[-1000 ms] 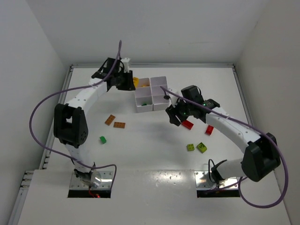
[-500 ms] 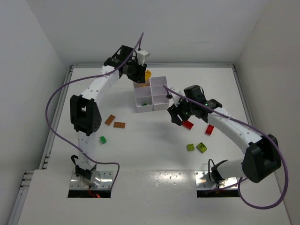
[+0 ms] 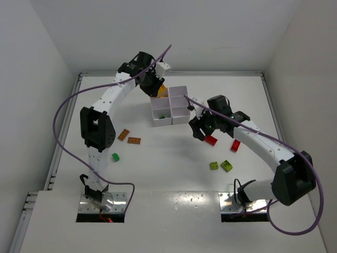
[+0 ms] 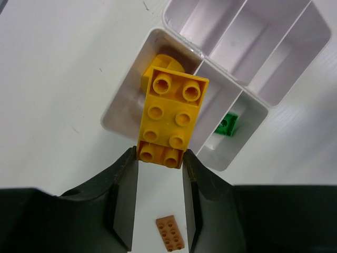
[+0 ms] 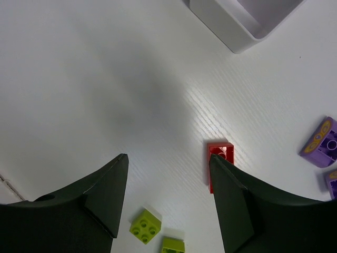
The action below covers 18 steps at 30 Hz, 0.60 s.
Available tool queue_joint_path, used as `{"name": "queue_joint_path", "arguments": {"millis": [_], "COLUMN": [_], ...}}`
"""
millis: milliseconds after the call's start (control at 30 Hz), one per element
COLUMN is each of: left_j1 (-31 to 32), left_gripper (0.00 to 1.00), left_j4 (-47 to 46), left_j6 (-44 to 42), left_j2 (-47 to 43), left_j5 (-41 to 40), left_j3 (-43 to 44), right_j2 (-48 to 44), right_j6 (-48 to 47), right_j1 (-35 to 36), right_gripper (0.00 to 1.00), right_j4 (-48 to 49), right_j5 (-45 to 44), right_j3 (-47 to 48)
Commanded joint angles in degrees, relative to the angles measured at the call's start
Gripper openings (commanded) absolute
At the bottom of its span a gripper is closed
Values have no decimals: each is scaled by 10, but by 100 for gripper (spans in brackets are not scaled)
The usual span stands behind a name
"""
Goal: Sort the legos into containers by color
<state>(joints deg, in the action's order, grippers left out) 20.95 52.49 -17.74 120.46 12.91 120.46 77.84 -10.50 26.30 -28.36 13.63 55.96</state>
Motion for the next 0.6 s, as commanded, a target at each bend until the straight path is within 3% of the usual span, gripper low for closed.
{"name": "queue_joint_path", "arguments": {"millis": [0, 567], "left_j1": [4, 4], "left_gripper": [12, 18], "left_j4": [13, -9], "left_j6": [-22, 1], "left_j2": [6, 55], "left_j5": [-18, -68], "left_j3": [1, 34], "right_j2": [6, 27], "right_j6": [3, 8], "right_j1": [-4, -4], "right_gripper": [63, 64], "right_j4": [19, 24], "right_j5": [7, 18], "right_j3": [27, 43]}}
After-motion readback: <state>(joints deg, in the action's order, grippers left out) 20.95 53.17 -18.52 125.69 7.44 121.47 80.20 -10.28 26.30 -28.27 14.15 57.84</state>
